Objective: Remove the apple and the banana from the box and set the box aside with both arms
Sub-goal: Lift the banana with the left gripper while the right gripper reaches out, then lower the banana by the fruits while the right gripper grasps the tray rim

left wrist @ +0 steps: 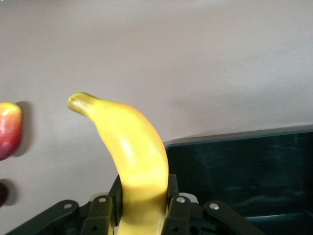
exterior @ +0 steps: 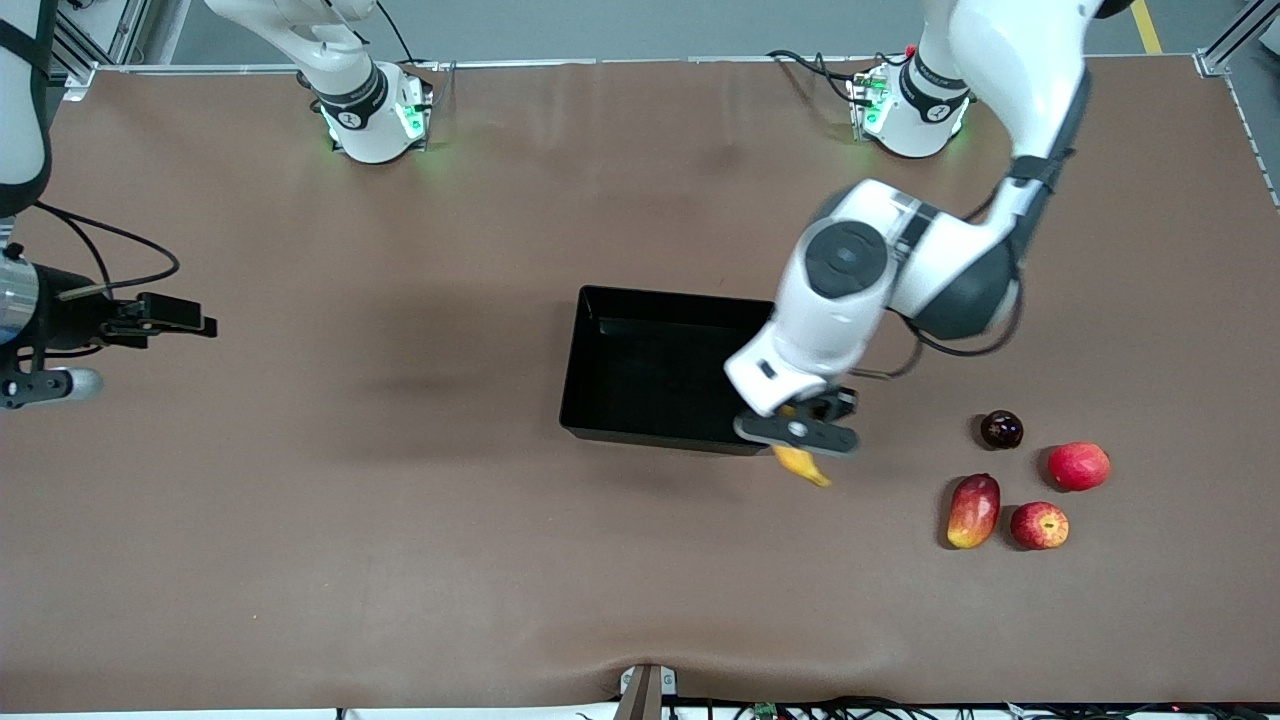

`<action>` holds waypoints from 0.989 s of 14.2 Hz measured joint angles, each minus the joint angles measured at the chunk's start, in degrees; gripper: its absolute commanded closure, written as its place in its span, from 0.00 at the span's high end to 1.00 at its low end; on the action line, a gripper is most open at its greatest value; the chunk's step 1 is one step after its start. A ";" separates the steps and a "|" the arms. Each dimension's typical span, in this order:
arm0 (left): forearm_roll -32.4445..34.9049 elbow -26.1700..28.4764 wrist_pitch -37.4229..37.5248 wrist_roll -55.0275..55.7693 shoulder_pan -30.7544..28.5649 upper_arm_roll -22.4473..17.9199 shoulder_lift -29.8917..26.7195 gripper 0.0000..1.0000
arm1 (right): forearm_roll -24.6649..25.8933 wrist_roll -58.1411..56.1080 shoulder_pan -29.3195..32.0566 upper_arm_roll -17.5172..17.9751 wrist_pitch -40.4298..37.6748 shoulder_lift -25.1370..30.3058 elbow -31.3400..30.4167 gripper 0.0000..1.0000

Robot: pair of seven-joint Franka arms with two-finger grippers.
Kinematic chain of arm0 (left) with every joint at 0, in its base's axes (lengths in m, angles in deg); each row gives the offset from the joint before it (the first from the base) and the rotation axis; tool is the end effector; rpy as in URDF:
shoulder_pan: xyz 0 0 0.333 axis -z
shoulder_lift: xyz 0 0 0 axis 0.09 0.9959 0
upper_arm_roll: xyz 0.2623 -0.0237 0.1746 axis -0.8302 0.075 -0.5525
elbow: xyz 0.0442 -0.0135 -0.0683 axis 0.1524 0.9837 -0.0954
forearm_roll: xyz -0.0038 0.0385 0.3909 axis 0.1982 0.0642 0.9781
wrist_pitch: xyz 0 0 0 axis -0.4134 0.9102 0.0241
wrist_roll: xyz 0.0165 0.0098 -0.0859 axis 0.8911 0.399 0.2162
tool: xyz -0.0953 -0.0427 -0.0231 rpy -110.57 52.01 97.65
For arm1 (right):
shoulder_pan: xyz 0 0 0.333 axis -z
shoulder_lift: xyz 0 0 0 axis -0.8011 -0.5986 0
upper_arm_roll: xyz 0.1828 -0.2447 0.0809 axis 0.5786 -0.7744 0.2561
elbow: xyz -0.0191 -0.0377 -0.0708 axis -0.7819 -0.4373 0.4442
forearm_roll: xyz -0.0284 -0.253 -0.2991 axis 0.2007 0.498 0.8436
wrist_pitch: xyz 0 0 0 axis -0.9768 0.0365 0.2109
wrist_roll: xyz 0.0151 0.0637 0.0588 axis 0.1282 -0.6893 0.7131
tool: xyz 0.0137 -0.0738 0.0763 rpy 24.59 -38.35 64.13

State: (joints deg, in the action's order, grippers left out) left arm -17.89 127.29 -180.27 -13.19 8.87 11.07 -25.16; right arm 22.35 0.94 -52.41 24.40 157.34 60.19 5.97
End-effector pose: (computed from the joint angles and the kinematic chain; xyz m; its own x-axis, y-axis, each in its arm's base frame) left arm 0.6336 -0.3240 0.3954 0.9670 -0.2396 0.0867 -0.2336 -0.9695 -0.0746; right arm 0.6158 -0.0160 0.5380 0.9775 0.1130 -0.1782 0.0770 -0.9774 -0.1969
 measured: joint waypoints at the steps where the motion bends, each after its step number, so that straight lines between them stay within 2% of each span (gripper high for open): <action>1: 0.00 1.08 0.01 -1.78 -1.63 -0.01 0.04 0.00 | -0.56 0.30 -0.55 0.00 -0.02 0.00 -0.01 1.00; 7: 0.00 7.13 -1.36 -15.45 -10.09 -0.04 0.30 0.00 | -2.48 16.83 -8.04 0.18 1.41 -0.07 -0.50 1.00; 11: 0.05 13.52 -9.18 -20.81 -12.76 -0.07 0.57 0.00 | -2.57 25.43 -13.73 0.27 3.09 -0.66 -1.81 1.00; 14: 3.23 16.81 -13.25 -21.51 -13.43 -0.33 1.20 0.00 | -2.60 32.40 -20.04 0.34 8.83 -1.16 -5.84 1.00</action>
State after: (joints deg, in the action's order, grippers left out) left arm -14.66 144.09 -193.53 -34.70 -4.55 10.73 -23.96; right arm 19.76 33.34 -72.45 24.73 166.17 59.03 0.12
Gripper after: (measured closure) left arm 0.630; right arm 0.000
